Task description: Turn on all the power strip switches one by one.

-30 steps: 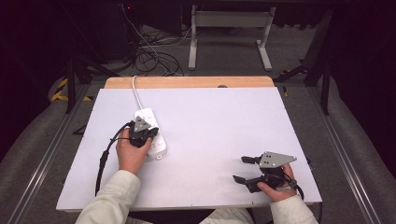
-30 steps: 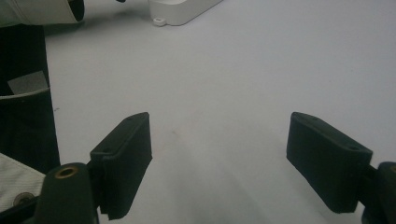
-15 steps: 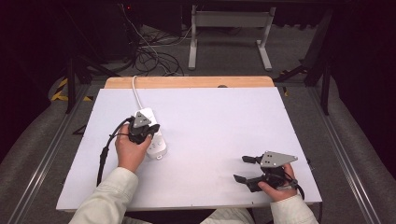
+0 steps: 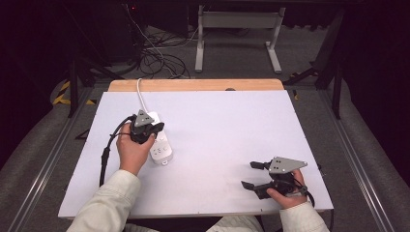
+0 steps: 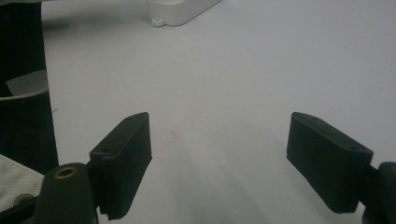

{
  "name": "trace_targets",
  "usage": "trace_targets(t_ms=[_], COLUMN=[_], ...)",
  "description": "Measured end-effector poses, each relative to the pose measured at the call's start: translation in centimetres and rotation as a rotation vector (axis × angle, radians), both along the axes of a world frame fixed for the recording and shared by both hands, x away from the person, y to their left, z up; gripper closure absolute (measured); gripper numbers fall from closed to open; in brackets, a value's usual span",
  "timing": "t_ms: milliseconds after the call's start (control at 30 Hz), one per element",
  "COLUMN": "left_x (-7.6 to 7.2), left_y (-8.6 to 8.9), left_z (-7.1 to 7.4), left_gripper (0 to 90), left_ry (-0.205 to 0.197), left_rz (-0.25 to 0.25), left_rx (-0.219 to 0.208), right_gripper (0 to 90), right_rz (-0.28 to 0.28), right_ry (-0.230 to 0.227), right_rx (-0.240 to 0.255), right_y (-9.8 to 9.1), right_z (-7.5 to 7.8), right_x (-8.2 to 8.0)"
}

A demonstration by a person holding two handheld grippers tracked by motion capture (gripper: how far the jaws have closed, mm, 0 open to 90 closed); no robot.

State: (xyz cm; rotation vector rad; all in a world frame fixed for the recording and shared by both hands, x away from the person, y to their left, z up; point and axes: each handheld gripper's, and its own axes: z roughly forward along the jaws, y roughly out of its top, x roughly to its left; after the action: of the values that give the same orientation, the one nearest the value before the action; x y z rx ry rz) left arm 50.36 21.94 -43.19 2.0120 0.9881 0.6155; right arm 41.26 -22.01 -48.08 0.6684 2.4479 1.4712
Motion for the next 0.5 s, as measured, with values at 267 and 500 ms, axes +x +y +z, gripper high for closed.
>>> trace_targets(t_ms=[267,500], left_x=[1.2,2.2], left_y=[0.7,1.2], left_z=[-0.8,-1.8], left_gripper=[90.0,90.0], left_ry=[0.019,0.055], left_rz=[0.014,0.051], left_rx=[0.06,0.047], right_gripper=[22.5,22.5], right_rz=[0.001,0.004], right_ry=[0.002,0.003], right_rx=[0.0,-0.004], right_y=[0.0,0.1], right_z=[0.0,-0.1], right_x=[0.0,0.0])
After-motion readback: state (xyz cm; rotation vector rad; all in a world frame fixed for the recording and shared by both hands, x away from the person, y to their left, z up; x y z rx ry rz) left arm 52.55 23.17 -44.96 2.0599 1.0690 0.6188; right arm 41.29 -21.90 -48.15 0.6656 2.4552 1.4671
